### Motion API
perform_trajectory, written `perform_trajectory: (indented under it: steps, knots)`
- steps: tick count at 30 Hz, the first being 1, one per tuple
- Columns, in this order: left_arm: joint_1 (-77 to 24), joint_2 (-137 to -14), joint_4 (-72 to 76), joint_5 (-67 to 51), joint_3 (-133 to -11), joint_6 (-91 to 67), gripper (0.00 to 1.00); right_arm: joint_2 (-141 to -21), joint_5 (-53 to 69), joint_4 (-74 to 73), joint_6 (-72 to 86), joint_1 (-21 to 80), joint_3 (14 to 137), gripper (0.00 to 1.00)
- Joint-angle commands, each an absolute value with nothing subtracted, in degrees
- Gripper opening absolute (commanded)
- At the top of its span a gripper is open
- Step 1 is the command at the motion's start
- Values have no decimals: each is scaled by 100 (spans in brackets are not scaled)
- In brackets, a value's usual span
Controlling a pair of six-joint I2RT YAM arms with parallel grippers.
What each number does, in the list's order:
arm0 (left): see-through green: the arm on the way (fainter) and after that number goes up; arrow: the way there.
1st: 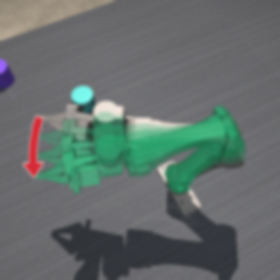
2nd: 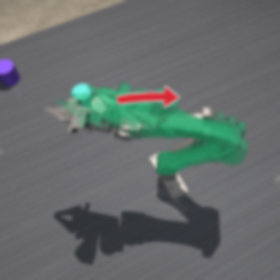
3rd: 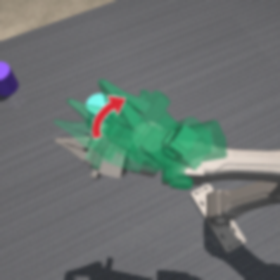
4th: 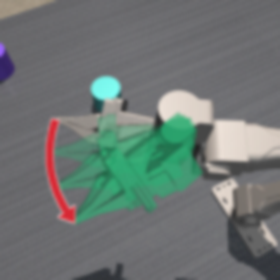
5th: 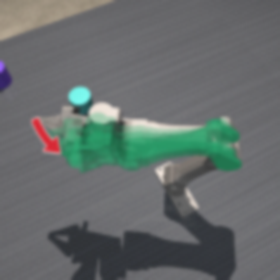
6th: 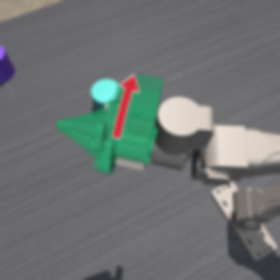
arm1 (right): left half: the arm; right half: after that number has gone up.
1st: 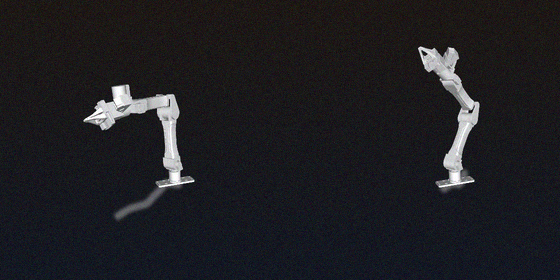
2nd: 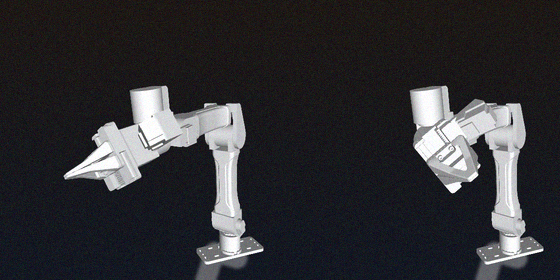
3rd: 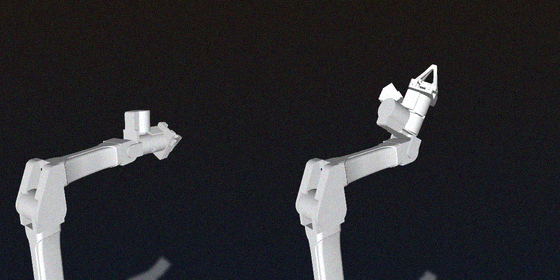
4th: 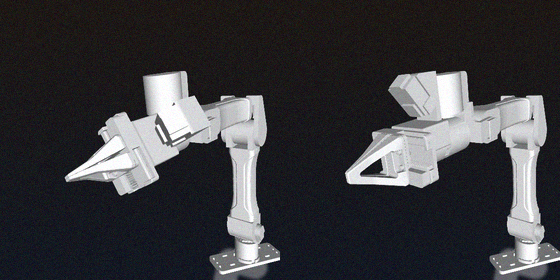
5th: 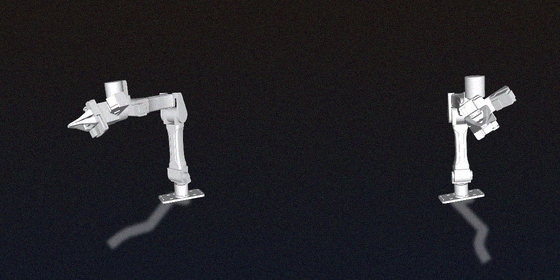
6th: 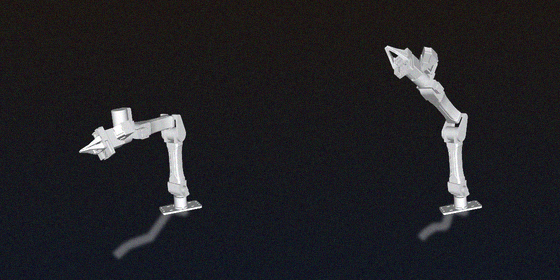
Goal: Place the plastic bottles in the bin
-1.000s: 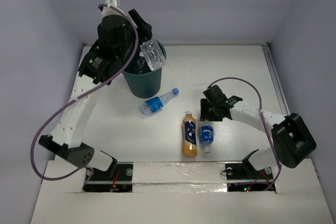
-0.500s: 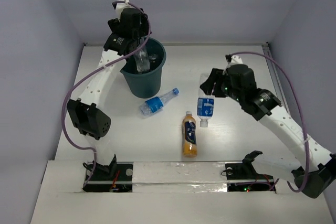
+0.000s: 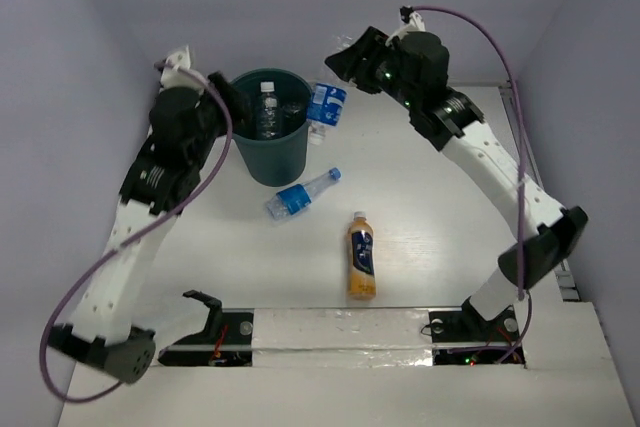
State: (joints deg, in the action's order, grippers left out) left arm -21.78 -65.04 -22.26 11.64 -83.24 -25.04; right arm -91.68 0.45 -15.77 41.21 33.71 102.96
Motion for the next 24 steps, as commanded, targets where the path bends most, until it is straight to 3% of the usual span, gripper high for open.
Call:
perform_trajectory:
  steps: [1,4,10,15,16,19,20,24]
  knots:
    - [-2232,-5647,-2346,484,-6984,-2925,37,-9807,-287,-704,4719,3375,11160,42]
    - [-2232,-5108,-2583,290,-6086,-3120,31,-10692,-798,-991,4641,3506,12196,42]
    - [-2337,-4386,-2953,255,-5169,-3085,32,-12022,-1441,-1362,3895,3779,13945,42]
    - [-2635,-4368,-2962,677,-5045,-2883,43,-12376,-1679,-1696,3042,3841,13844,46]
    - [-2706,-4446,-2892,677,-5036,-2848,45,-12279,-1653,-1548,3015,3841,13608,48]
    - [-3179,-4736,-2699,852,-5132,-2848,49,-11656,-1539,-1083,3023,3841,12553,68]
    - [-3338,-4990,-2672,1000,-5176,-2830,50,-11541,-1503,-959,3041,3841,12412,79]
    - [-3841,-5624,-2383,1345,-5352,-2734,55,-11189,-1248,-1186,2919,3841,12419,96]
